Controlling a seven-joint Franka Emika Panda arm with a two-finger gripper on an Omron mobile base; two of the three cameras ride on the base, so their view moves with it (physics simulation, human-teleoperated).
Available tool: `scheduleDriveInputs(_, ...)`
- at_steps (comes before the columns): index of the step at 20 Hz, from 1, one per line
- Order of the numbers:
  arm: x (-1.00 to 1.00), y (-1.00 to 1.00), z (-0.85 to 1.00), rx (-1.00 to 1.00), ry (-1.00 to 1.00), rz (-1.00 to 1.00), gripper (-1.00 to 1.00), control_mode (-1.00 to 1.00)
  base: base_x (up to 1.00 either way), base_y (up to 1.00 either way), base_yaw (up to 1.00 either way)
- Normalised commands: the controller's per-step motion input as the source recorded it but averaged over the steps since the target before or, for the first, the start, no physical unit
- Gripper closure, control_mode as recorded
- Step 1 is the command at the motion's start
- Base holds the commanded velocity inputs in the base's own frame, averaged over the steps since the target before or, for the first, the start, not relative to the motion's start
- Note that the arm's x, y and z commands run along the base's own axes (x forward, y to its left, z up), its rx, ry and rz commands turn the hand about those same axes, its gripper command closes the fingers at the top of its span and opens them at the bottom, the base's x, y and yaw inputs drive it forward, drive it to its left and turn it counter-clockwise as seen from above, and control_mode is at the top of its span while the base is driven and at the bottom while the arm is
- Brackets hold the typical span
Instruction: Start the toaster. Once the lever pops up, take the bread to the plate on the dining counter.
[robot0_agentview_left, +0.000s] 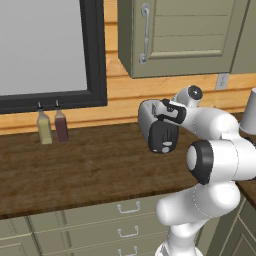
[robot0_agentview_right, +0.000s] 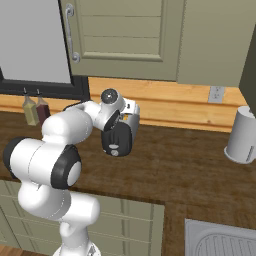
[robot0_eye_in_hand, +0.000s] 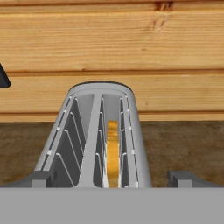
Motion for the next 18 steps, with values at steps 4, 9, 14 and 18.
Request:
scheduleDriveInputs(4,0.0,0.0,0.0,0.0,0.0,0.0,-1.0,-1.0,0.0,0.0,0.0)
scheduleDriveInputs(9,0.0,0.0,0.0,0.0,0.0,0.0,-1.0,-1.0,0.0,0.0,0.0)
scheduleDriveInputs(14,0.0,0.0,0.0,0.0,0.0,0.0,-1.0,-1.0,0.0,0.0,0.0)
scheduleDriveInputs(18,0.0,0.0,0.0,0.0,0.0,0.0,-1.0,-1.0,0.0,0.0,0.0)
